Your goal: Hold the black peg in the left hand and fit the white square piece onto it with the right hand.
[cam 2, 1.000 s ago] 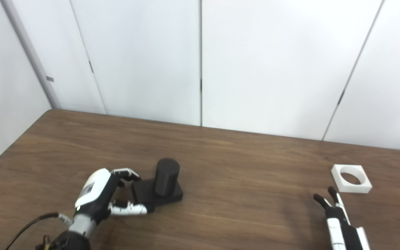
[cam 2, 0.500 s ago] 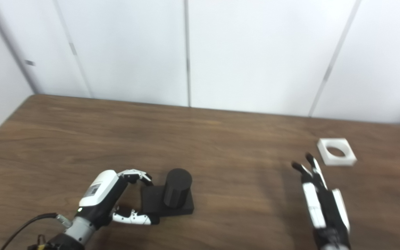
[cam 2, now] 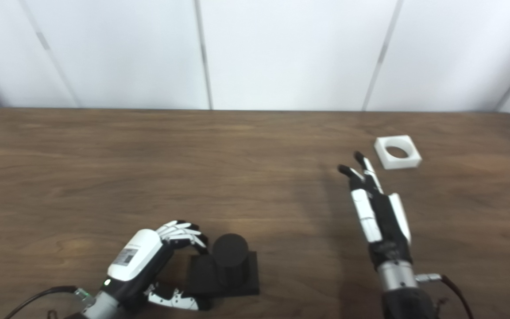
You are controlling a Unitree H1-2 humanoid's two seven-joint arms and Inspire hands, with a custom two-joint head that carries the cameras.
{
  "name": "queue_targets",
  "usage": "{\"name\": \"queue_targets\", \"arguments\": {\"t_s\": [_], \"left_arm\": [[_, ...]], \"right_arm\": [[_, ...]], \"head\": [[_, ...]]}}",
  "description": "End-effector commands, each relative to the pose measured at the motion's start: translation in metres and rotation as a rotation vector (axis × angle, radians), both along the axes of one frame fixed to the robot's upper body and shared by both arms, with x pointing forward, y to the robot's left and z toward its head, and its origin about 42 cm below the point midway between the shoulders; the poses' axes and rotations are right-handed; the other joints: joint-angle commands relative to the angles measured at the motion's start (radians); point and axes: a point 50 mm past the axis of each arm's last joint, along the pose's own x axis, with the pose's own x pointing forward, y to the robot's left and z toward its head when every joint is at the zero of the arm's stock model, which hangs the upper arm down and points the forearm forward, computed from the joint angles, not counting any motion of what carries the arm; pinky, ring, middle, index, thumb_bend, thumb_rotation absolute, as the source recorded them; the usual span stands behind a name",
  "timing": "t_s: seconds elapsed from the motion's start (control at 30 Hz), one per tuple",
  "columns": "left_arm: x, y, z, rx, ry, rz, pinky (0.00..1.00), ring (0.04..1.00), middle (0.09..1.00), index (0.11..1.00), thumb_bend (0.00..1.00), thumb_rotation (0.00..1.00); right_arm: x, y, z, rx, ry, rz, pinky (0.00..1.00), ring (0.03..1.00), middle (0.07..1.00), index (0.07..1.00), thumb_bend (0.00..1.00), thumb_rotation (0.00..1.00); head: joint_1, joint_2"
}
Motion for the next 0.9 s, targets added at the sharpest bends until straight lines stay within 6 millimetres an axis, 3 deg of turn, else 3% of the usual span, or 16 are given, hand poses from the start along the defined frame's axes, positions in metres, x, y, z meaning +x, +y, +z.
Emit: {"name": "queue_targets", "arguments": {"t_s": [0.0, 0.5, 0.53, 0.67, 0.77, 0.87], "left_arm": [[-0.014, -0.002, -0.023, 0.078, 0.108, -0.052, 0.86, 0.819, 0.737, 0.487, 0.52, 0.05], [-0.014, -0.006, -0.024, 0.121, 0.056, -0.044, 0.85, 0.807, 0.726, 0.487, 0.52, 0.04], [-0.013, -0.005, -0.024, 0.119, 0.053, -0.045, 0.85, 0.805, 0.724, 0.487, 0.52, 0.04], [-0.013, -0.003, -0.024, 0.111, 0.037, -0.044, 0.83, 0.791, 0.714, 0.486, 0.52, 0.04], [-0.014, -0.001, -0.024, 0.109, 0.037, -0.040, 0.82, 0.789, 0.712, 0.486, 0.52, 0.04], [-0.013, 0.001, -0.024, 0.108, 0.034, -0.038, 0.81, 0.782, 0.706, 0.486, 0.52, 0.04]], "right_arm": [[-0.033, 0.001, -0.010, 0.009, 0.052, -0.037, 1.00, 0.921, 0.857, 0.957, 0.52, 1.00], [-0.031, -0.004, -0.005, -0.014, 0.044, -0.041, 1.00, 0.936, 0.861, 0.952, 0.54, 0.99], [-0.030, -0.006, -0.001, -0.026, 0.039, -0.046, 1.00, 0.931, 0.862, 0.950, 0.54, 0.94], [-0.016, -0.024, 0.019, -0.179, 0.040, -0.036, 0.95, 0.916, 0.883, 0.930, 0.61, 0.55], [0.003, -0.045, 0.035, -0.301, 0.040, -0.012, 0.94, 0.924, 0.898, 0.927, 0.70, 0.38], [0.024, -0.063, 0.049, -0.394, 0.044, -0.001, 0.92, 0.929, 0.917, 0.915, 0.75, 0.27]], "head": [[-0.003, 0.008], [-0.044, 0.009], [-0.055, 0.006], [-0.082, -0.002], [-0.120, -0.006], [-0.141, -0.013]]}}
